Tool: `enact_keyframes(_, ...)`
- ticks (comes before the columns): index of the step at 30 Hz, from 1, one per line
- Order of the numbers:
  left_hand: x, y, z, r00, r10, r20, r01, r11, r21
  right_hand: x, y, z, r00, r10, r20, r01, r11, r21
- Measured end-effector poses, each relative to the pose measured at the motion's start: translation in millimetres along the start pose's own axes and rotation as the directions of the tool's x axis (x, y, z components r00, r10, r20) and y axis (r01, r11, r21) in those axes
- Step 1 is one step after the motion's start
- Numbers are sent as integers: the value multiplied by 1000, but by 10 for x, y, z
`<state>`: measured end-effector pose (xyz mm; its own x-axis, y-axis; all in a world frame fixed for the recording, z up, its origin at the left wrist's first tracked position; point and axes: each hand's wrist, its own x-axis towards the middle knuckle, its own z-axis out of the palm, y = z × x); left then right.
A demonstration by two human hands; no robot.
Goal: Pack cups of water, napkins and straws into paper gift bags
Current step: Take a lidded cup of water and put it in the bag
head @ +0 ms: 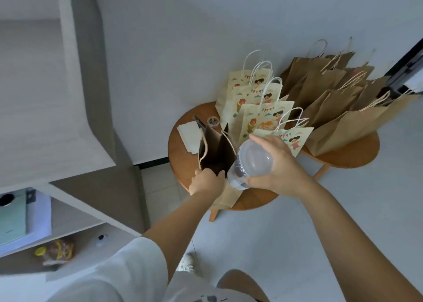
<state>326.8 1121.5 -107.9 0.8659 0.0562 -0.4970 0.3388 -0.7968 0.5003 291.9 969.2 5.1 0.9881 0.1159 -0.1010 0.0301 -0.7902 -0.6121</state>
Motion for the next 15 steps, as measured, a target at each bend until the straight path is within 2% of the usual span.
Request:
enact_keyframes(3, 22, 3, -25, 999, 4, -53, 1, 995, 95, 149, 19, -165, 996, -75, 44, 75, 997, 5)
enact_keyframes(9, 247, -9, -201, 995, 76, 59, -83, 989, 123, 651, -79, -592, 953, -260, 155, 255, 966, 48)
enact_keyframes(12, 346, -11, -316, 993, 85, 80, -97, 982, 164, 915, -52, -654, 933, -301, 196, 286, 953, 98)
enact_keyframes(15, 407, 52, -384, 990, 135, 46, -142, 968, 205, 1124, 85, -536, 928, -295, 226, 284, 956, 79)
